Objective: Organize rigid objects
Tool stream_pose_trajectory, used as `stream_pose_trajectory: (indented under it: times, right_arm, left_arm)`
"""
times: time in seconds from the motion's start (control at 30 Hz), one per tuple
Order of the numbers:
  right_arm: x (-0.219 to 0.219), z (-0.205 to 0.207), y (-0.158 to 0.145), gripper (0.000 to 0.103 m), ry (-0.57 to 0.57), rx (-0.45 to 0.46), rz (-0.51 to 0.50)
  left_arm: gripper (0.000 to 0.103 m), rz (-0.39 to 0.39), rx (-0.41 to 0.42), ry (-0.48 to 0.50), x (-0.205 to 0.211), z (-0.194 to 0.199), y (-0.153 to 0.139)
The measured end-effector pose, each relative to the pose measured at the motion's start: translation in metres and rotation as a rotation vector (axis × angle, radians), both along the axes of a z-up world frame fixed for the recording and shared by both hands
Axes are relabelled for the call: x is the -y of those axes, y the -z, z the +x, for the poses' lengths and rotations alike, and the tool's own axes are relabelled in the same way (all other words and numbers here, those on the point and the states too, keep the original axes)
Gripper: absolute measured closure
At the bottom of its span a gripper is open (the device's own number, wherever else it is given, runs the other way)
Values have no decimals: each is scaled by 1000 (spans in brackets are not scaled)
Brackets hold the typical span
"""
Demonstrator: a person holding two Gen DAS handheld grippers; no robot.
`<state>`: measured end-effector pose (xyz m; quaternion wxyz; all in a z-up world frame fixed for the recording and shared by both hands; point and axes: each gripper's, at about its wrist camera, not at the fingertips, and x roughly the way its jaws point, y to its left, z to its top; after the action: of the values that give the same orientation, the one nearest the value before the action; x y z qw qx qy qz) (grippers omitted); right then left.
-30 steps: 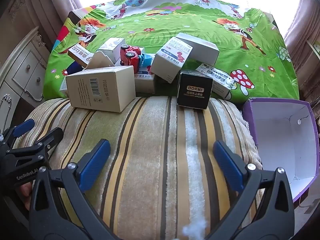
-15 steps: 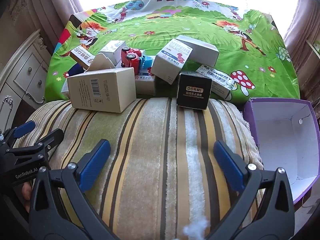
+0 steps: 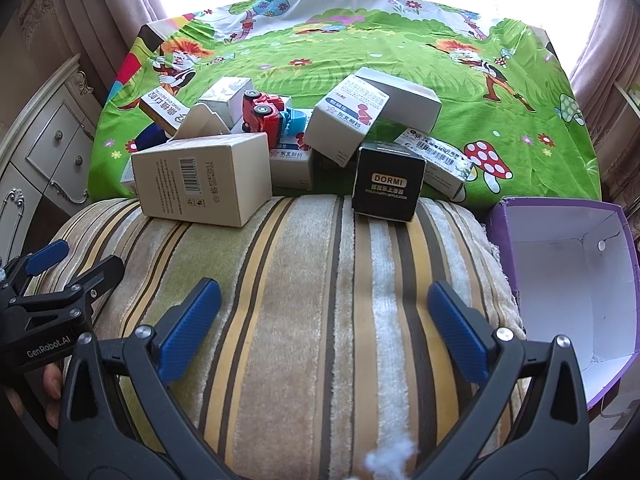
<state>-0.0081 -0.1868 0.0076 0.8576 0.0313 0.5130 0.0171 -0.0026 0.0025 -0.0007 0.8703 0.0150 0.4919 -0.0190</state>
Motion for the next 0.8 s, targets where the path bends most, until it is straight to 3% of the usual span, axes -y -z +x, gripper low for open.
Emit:
stream_pose_trajectory:
  times: [0.4,0.57,0.8]
  right_arm:
    - [6,4,-1,0,-70,-60,51]
    - [9,-1,-6,0,-61,-29,73]
    - [17,-5,-20,0,-33,43,108]
  left_arm:
    - [1,-79,-2,54,-4,4,-6]
    - [16,-167,18,67,-13,8,-14]
    - [26,-292,23,71,-26,26,-25]
